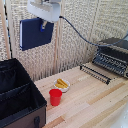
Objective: Gently maneuver your gripper in the book's direction. Confidently hold the book by angling your gripper properly. Relocate the book to the caddy. Pinpoint the back pocket of the caddy and set the book down inside it.
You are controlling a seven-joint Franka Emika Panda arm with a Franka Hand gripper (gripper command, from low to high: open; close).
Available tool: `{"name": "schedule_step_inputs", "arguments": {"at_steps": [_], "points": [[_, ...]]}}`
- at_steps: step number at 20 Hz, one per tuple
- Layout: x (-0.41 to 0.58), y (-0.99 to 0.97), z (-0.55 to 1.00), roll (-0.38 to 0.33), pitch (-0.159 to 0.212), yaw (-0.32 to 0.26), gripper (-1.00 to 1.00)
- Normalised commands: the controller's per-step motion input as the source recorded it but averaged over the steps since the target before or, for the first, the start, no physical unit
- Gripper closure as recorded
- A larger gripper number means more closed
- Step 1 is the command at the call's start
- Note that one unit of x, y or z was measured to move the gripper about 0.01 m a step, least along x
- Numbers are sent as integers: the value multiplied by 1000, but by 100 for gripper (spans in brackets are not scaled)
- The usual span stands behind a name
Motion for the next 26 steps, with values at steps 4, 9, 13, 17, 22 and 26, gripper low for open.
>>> {"name": "schedule_step_inputs", "arguments": {"at_steps": [4,9,13,17,22,26], "points": [[104,709,519,42,130,-11,100],[48,741,475,43,132,-4,100],[66,784,464,35,146,0,100],[131,814,495,27,146,0,100],[233,832,505,17,151,0,100],[479,781,400,0,176,0,100]]}}
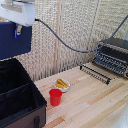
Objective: Gently maneuver your gripper in the book's direction. Confidently hold the book by angling your gripper properly. Relocate the book to the caddy. Pinpoint the back pocket of the caddy and set the book down inside it.
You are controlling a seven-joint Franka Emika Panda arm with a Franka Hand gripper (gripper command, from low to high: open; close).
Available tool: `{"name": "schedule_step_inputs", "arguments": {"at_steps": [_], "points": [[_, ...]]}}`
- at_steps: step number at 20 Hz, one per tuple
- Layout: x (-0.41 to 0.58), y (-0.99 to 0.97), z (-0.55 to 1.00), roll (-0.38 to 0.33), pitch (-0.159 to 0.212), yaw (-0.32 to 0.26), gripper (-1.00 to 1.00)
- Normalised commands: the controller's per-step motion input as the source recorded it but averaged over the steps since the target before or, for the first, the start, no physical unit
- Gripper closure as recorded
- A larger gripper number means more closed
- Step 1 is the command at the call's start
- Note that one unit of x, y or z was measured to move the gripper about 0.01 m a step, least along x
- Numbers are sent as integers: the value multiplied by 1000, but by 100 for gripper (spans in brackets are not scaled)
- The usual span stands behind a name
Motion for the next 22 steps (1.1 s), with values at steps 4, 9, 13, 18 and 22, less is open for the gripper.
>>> {"name": "schedule_step_inputs", "arguments": {"at_steps": [4,9,13,18,22], "points": [[728,633,78,0,141,0,100],[613,629,-88,-29,131,2,100],[426,481,-115,-78,166,3,100],[140,-13,161,-83,218,0,-100],[8,-370,460,-34,107,50,-100]]}}
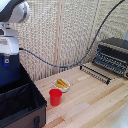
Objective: Gently maneuver your gripper in the book's direction. Confidently hold the book by angling your gripper properly. Relocate the book to the caddy. Pinpoint the back pocket of the caddy and set the book down inside it.
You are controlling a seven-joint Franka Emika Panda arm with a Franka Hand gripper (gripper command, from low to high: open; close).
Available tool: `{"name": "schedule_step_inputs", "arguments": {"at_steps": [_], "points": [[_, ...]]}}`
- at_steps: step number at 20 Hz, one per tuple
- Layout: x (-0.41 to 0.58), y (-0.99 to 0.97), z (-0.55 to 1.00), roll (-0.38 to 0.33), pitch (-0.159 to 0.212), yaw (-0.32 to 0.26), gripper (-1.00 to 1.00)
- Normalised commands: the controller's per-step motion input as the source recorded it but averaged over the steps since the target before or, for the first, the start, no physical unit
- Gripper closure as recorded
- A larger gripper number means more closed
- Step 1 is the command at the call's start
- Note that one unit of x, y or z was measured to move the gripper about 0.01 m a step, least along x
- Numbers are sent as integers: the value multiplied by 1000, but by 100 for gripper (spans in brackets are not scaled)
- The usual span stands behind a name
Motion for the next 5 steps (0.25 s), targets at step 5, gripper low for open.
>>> {"name": "schedule_step_inputs", "arguments": {"at_steps": [5], "points": [[88,-547,303,27,-15,208,-100]]}}
